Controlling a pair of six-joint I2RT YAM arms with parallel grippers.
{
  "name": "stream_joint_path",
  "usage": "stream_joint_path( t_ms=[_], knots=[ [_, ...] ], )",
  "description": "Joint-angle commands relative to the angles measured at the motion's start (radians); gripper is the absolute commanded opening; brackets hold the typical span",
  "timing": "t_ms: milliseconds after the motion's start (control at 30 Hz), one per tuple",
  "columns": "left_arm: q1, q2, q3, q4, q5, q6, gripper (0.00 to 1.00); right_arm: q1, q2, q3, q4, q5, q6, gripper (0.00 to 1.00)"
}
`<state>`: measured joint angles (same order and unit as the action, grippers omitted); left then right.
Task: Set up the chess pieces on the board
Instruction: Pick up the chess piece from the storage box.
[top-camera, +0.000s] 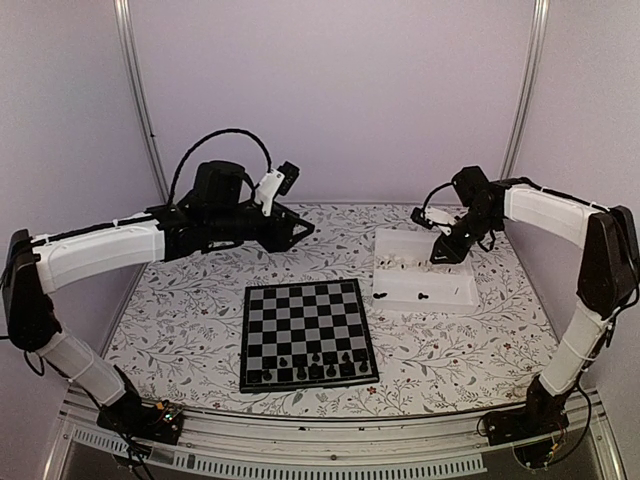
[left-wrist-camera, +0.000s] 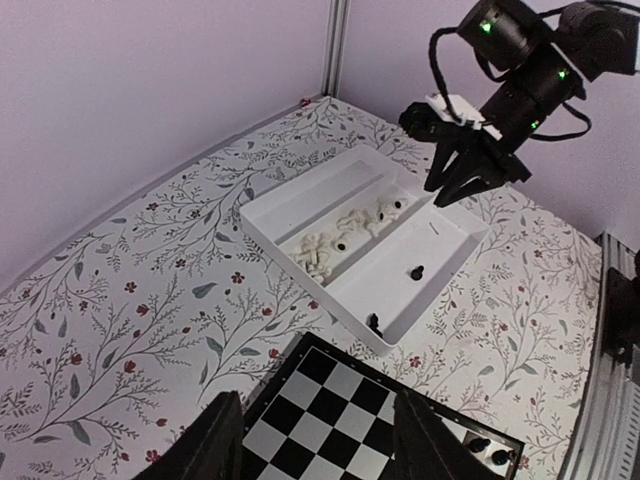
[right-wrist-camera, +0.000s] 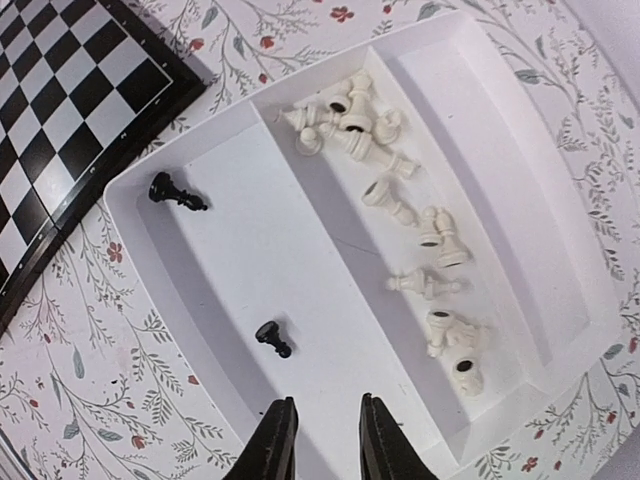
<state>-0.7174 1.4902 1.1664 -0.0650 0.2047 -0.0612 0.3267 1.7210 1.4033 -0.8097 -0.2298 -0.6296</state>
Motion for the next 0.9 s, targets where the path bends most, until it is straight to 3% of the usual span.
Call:
stream_joint_path(
  t_ms=[0,267,633,867],
  knots=[
    [-0.039,0.061,0.075,-0.057,0.03,-0.028,0.53,0.02,0.068,-0.041,0.049,-0.051,-0.017,0.25],
    [-0.056,0.135,0.154,-0.114,0.048,-0.005,0.53,0.019,0.214,-0.012,0.031,-0.067,-0.052,0.29],
    [-0.056,0.156,0.152,-0.11,0.057,0.0,0.53,0.039,0.275,-0.019,0.023,-0.072,-0.076,0.35],
    [-0.057,0.156,0.16,-0.111,0.06,0.0,0.53,0.043,0.304,-0.022,0.032,-0.021,-0.072,0.33]
  ],
)
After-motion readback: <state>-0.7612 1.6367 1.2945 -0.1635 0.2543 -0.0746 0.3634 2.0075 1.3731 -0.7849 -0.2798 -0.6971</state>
